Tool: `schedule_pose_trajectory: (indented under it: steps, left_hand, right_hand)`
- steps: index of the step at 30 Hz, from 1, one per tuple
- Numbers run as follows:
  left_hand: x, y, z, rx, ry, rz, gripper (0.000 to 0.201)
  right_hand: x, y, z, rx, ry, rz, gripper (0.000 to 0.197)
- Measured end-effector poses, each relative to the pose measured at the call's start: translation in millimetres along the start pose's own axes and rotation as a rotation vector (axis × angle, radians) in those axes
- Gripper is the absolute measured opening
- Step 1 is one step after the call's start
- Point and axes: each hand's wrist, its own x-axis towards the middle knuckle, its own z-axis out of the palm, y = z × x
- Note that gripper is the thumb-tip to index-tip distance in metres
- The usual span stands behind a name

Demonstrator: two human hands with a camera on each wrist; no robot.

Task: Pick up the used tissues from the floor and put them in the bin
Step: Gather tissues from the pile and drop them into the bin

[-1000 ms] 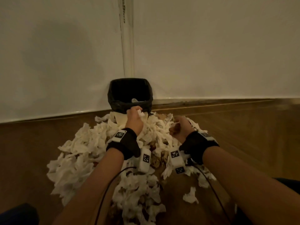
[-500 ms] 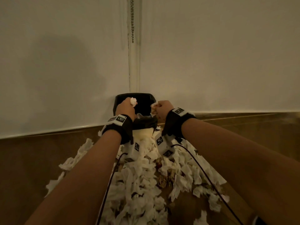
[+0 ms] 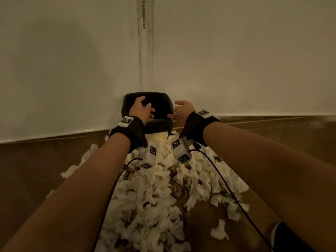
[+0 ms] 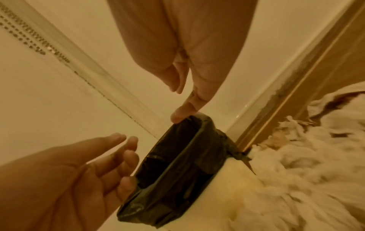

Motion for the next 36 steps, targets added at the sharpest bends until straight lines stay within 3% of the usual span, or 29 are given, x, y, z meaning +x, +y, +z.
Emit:
schedule_pose_trajectory:
  steps: [3,6,13,17,21,25,30,36]
  left_hand:
    - [-27,-12,14,0.077,-0.089,0.105,0.03]
    - [-56,-28,36,0.154,-0.178,0.14,0.029]
    - [-113,-80,94,0.398,-0.443,0.046,0.026]
    - [-140,-104,127,0.731,-0.683,0.158,0.026]
    - [-167,-130,146,0.964,-0.905,0.249,0.036]
    - [-182,-145,148,1.111,-1.014,0.272,0.047]
    - [-189,-148,153,1.197,-1.027,0.277,0.046]
    - [-190,-158,159,1.262,-1.062,0.269,0.035]
  right_hand:
    - [-12,32,-26,-0.02,0.082,0.043,0.036]
    - [-30,80,-60,-0.079,0.141,0.137,0.027]
    - [-93,184,-133,-0.203,0.287,0.358,0.022]
    - [-127,218,-160,-0.4,0.335,0.426,0.025]
    - [-149,237,-164,-0.762,0.239,0.425,0.027]
    - [-160,256,-157,-1.102,0.079,0.32,0.032]
    - [-167,268,-148,-1.258,-0.061,0.25,0.053]
    - [-169,273,-146,-1.238,-0.144,0.344,0.067]
